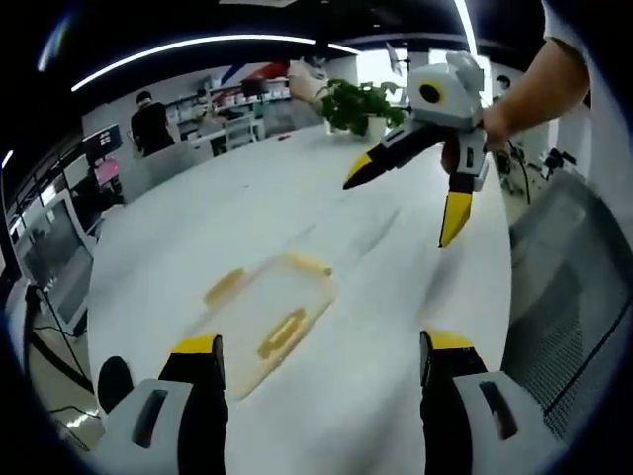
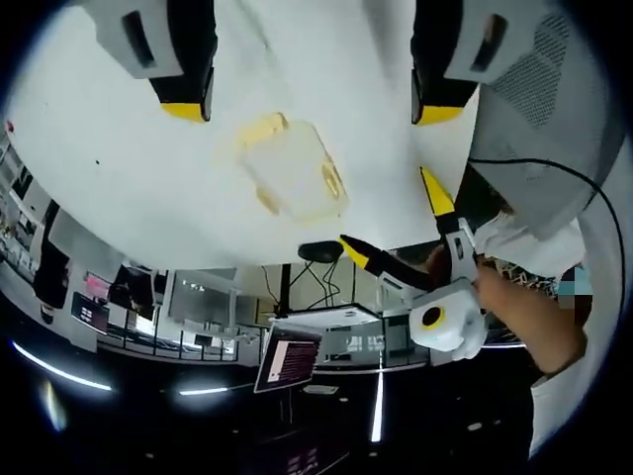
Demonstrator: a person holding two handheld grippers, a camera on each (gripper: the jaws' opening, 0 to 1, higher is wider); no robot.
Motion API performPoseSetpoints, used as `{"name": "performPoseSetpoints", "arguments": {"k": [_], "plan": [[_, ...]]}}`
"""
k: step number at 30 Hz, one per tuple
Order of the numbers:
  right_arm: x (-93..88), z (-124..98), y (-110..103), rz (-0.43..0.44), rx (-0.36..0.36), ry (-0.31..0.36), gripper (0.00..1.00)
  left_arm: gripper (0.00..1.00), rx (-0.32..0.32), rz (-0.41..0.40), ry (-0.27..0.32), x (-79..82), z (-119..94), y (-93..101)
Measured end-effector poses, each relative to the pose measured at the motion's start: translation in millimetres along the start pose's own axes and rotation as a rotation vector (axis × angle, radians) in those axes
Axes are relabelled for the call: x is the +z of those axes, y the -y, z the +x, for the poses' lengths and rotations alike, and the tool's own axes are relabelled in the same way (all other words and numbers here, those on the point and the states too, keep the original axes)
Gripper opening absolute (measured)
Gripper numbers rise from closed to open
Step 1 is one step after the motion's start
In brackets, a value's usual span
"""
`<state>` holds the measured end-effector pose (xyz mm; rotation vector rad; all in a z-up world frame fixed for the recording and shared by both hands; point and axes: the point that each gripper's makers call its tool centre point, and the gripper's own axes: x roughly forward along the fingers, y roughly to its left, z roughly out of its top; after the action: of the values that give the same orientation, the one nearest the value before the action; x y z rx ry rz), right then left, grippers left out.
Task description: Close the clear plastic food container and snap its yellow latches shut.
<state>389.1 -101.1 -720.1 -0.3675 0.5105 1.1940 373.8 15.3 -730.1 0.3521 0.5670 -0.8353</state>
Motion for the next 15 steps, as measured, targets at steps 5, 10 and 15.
{"name": "performPoseSetpoints", "arguments": {"k": [5,10,15], "plan": [[-1.2,4.4,4.8,-0.020,0.012,-0.018,0.82,0.79,0.009,0.000,-0.002,-0.6,-0.9,-12.9],[-2.1,5.8,9.7,-0.035,0.027,-0.036,0.81,0.79,0.004,-0.002,-0.002,0.0,1.0,-22.5],[-3.5,7.7,13.2,-0.047,0.045,-0.053,0.81,0.78,-0.011,0.020,-0.013,-1.8,2.3,-28.4]]}}
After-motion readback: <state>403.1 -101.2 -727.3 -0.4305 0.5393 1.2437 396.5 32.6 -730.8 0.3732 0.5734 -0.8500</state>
